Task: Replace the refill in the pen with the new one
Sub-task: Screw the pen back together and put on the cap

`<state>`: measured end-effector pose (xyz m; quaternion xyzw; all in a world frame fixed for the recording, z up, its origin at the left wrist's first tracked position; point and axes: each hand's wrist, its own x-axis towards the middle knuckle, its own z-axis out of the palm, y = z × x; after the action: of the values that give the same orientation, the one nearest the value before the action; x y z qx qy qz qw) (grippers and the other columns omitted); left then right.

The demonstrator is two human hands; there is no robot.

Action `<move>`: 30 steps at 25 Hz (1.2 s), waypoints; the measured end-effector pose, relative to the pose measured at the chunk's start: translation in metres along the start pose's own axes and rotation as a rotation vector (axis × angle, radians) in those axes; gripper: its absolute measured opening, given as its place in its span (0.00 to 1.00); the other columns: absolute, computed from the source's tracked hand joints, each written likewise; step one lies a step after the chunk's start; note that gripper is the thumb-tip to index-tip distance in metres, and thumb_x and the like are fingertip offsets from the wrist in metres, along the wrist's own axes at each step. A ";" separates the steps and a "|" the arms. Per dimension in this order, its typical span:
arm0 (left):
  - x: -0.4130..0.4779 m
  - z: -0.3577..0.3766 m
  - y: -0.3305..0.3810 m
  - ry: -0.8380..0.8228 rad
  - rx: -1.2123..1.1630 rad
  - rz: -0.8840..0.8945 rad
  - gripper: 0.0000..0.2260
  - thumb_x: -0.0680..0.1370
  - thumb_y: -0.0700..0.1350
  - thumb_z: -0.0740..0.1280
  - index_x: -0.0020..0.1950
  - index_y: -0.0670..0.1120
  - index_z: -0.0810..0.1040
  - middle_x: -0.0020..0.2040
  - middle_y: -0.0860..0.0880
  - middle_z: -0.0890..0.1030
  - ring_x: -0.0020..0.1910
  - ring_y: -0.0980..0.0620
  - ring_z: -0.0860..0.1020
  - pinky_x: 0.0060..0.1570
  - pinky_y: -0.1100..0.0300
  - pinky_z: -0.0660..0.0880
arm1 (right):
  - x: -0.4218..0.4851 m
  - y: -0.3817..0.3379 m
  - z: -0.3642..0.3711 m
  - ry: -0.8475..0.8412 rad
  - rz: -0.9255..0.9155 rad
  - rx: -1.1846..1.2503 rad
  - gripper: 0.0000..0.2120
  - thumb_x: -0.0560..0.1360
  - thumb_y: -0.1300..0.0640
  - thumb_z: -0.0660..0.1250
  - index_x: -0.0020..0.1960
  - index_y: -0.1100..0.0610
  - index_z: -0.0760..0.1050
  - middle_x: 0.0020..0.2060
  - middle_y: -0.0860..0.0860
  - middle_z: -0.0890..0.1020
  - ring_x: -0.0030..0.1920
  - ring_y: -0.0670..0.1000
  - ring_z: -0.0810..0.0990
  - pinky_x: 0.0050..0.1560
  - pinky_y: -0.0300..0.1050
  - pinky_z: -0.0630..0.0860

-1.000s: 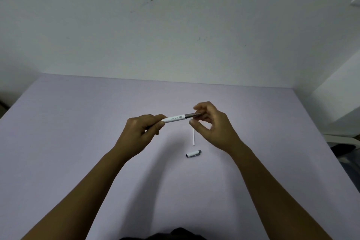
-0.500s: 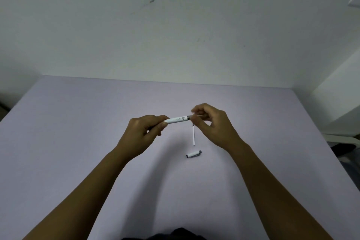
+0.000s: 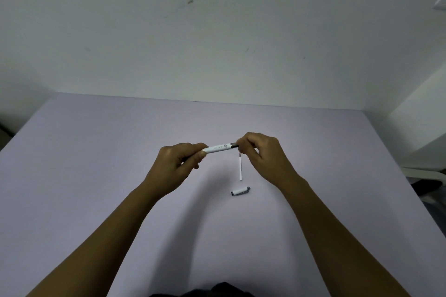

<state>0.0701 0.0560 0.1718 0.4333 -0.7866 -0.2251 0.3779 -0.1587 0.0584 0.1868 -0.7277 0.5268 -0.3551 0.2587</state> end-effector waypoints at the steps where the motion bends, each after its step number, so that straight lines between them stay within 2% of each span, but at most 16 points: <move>1: 0.000 0.000 0.000 0.004 0.001 0.000 0.13 0.75 0.54 0.59 0.51 0.53 0.80 0.34 0.61 0.78 0.35 0.57 0.79 0.34 0.72 0.68 | 0.000 0.001 0.000 0.000 0.017 0.026 0.08 0.76 0.50 0.64 0.47 0.54 0.76 0.39 0.47 0.81 0.44 0.49 0.80 0.49 0.48 0.78; 3: 0.000 0.000 0.001 0.006 0.015 -0.004 0.12 0.75 0.54 0.59 0.52 0.53 0.79 0.31 0.61 0.76 0.35 0.56 0.79 0.34 0.72 0.68 | -0.001 0.002 0.001 -0.013 0.009 0.040 0.05 0.75 0.53 0.66 0.48 0.54 0.76 0.41 0.44 0.81 0.46 0.45 0.80 0.53 0.44 0.77; 4: -0.001 0.000 0.002 0.001 0.025 -0.004 0.13 0.75 0.54 0.59 0.51 0.53 0.80 0.31 0.63 0.75 0.35 0.57 0.78 0.34 0.73 0.68 | -0.002 0.002 0.001 -0.018 0.001 0.027 0.05 0.76 0.53 0.65 0.47 0.54 0.76 0.39 0.45 0.81 0.45 0.46 0.80 0.52 0.47 0.77; 6: -0.002 0.001 0.002 -0.006 0.036 0.008 0.14 0.76 0.53 0.58 0.52 0.51 0.80 0.32 0.61 0.76 0.36 0.58 0.78 0.35 0.74 0.67 | -0.003 0.002 0.002 -0.004 0.003 0.009 0.12 0.77 0.48 0.61 0.44 0.54 0.77 0.36 0.49 0.81 0.41 0.52 0.80 0.46 0.54 0.77; 10: -0.002 0.001 0.003 -0.010 0.047 0.017 0.14 0.76 0.52 0.58 0.53 0.49 0.80 0.32 0.55 0.78 0.37 0.59 0.78 0.35 0.71 0.69 | -0.005 0.004 0.003 -0.003 0.031 0.060 0.07 0.74 0.50 0.66 0.46 0.53 0.77 0.40 0.48 0.82 0.45 0.46 0.81 0.52 0.49 0.78; 13: -0.001 0.002 0.004 -0.007 0.041 0.028 0.13 0.76 0.51 0.59 0.53 0.50 0.80 0.32 0.57 0.77 0.35 0.61 0.78 0.34 0.71 0.69 | -0.004 0.004 0.002 0.011 0.030 0.034 0.13 0.75 0.45 0.61 0.43 0.52 0.78 0.36 0.51 0.82 0.40 0.51 0.82 0.46 0.56 0.78; 16: -0.001 0.002 0.006 0.001 0.039 0.028 0.13 0.76 0.52 0.59 0.53 0.49 0.80 0.33 0.56 0.77 0.36 0.56 0.79 0.34 0.67 0.70 | -0.004 0.004 0.000 0.009 0.010 0.081 0.05 0.76 0.52 0.65 0.48 0.52 0.77 0.39 0.44 0.82 0.44 0.45 0.82 0.53 0.49 0.79; 18: -0.002 0.003 0.007 0.003 0.054 0.037 0.14 0.76 0.51 0.58 0.53 0.49 0.80 0.33 0.54 0.78 0.36 0.57 0.79 0.35 0.69 0.70 | -0.003 0.004 0.001 -0.001 -0.021 0.036 0.06 0.77 0.53 0.63 0.46 0.53 0.78 0.37 0.45 0.81 0.42 0.47 0.82 0.49 0.51 0.78; 20: -0.002 0.005 0.008 0.013 0.073 0.049 0.14 0.76 0.51 0.58 0.53 0.48 0.80 0.33 0.56 0.78 0.36 0.62 0.78 0.35 0.74 0.68 | -0.001 0.003 0.001 0.016 0.002 0.016 0.10 0.77 0.51 0.60 0.43 0.52 0.78 0.34 0.48 0.81 0.38 0.51 0.81 0.43 0.54 0.79; 22: -0.001 0.005 0.007 0.028 0.078 0.042 0.14 0.77 0.50 0.59 0.54 0.47 0.80 0.33 0.56 0.78 0.35 0.68 0.76 0.36 0.77 0.66 | 0.000 0.003 0.000 -0.005 0.013 0.052 0.08 0.77 0.52 0.61 0.45 0.51 0.78 0.35 0.43 0.80 0.39 0.46 0.80 0.45 0.45 0.79; 24: -0.001 0.004 0.006 0.031 0.075 0.031 0.14 0.77 0.50 0.59 0.54 0.47 0.80 0.33 0.55 0.78 0.35 0.69 0.76 0.36 0.76 0.67 | 0.001 0.003 -0.001 -0.029 -0.019 0.059 0.05 0.77 0.55 0.64 0.48 0.54 0.79 0.38 0.40 0.80 0.43 0.42 0.80 0.48 0.37 0.76; 25: 0.000 0.005 0.005 0.026 0.076 0.032 0.14 0.77 0.50 0.59 0.53 0.47 0.80 0.33 0.55 0.78 0.35 0.68 0.76 0.35 0.76 0.67 | 0.001 0.004 -0.001 -0.023 -0.041 0.037 0.06 0.77 0.55 0.64 0.48 0.55 0.79 0.38 0.42 0.81 0.42 0.43 0.80 0.48 0.38 0.76; 28: 0.001 0.008 0.004 0.022 0.080 0.035 0.14 0.77 0.50 0.59 0.54 0.48 0.80 0.33 0.57 0.77 0.36 0.67 0.76 0.36 0.76 0.67 | 0.005 0.008 0.003 0.022 -0.024 -0.003 0.12 0.78 0.51 0.60 0.44 0.55 0.79 0.34 0.50 0.82 0.37 0.51 0.81 0.41 0.49 0.79; 30: 0.003 0.009 0.000 0.024 0.078 0.026 0.14 0.77 0.50 0.59 0.54 0.48 0.80 0.33 0.57 0.77 0.36 0.65 0.77 0.36 0.76 0.67 | 0.006 0.011 0.006 0.031 0.056 0.094 0.09 0.77 0.52 0.63 0.45 0.55 0.80 0.35 0.51 0.83 0.38 0.48 0.81 0.41 0.43 0.79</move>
<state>0.0615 0.0542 0.1673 0.4399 -0.7959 -0.1841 0.3730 -0.1595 0.0488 0.1764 -0.6940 0.5336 -0.3832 0.2946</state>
